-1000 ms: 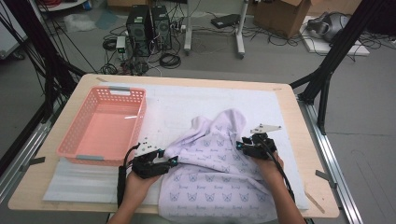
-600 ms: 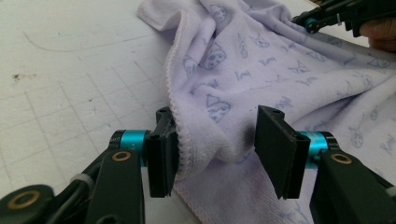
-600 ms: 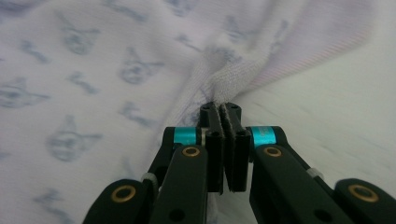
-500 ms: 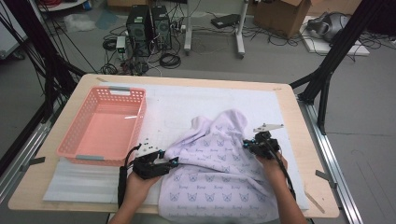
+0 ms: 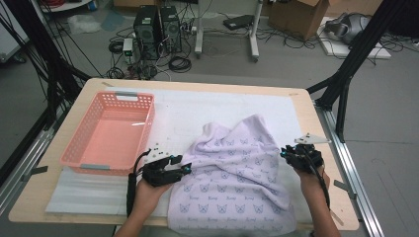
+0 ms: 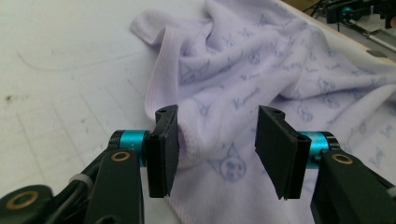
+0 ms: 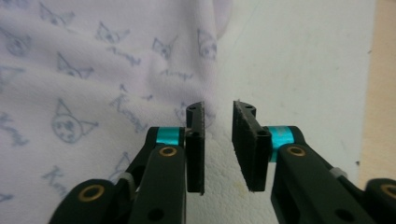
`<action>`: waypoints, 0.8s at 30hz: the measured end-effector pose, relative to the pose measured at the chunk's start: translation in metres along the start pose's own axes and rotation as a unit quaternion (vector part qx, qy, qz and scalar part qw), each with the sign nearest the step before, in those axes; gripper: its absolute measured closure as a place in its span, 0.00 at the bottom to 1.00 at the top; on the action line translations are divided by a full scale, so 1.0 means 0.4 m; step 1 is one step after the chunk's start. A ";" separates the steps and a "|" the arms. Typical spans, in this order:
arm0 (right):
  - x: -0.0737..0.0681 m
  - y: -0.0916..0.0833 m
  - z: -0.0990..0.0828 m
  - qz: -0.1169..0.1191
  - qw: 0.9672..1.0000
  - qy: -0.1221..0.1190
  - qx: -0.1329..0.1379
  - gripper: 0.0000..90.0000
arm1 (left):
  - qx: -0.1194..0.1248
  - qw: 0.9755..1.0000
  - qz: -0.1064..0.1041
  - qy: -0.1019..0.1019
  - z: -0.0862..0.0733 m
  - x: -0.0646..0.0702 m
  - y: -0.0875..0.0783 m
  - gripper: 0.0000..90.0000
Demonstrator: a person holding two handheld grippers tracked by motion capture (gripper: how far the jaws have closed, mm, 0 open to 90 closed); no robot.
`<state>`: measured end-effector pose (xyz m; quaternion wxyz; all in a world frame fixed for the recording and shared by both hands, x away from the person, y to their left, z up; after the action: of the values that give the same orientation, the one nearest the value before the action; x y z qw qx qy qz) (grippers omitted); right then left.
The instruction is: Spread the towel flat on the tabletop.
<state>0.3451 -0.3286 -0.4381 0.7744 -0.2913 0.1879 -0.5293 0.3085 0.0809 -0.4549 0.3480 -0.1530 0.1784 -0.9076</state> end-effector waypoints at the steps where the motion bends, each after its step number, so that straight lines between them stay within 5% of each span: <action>1: 0.000 0.000 0.000 0.000 1.000 0.000 0.000 0.80 | 0.003 1.000 -0.001 -0.001 0.014 -0.002 0.006 0.55; 10: -0.007 -0.046 -0.034 0.037 0.999 -0.001 0.036 0.77 | -0.005 1.000 0.015 -0.003 0.146 -0.049 0.130 0.50; 14: -0.003 -0.044 -0.044 0.049 0.998 0.001 0.033 0.76 | -0.022 1.000 0.018 -0.002 0.169 -0.068 0.181 0.50; 19: 0.001 -0.039 -0.051 0.063 0.997 0.007 0.036 0.76 | -0.065 0.997 0.039 -0.006 0.161 -0.105 0.269 0.50; 21: 0.001 -0.036 -0.051 0.067 0.997 0.007 0.035 0.75 | -0.101 0.994 0.044 -0.009 0.144 -0.116 0.298 0.51; 24: -0.001 -0.030 -0.050 0.071 0.997 0.005 0.034 0.75 | -0.116 0.992 0.049 0.010 0.129 -0.107 0.325 0.51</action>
<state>0.3245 -0.3366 -0.4458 0.8186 -0.2483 0.1939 -0.4802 0.4346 0.0090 -0.4715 0.3698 -0.1745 0.2928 -0.8644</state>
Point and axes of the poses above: each handheld gripper's, and its own axes: y roughly forward along the jaws, z roughly out of its top, x roughly to its right, the point moved 4 cm from there along y, roughly forward along the jaws, and after that the axes turned 5 degrees about y, right-handed, at the moved point
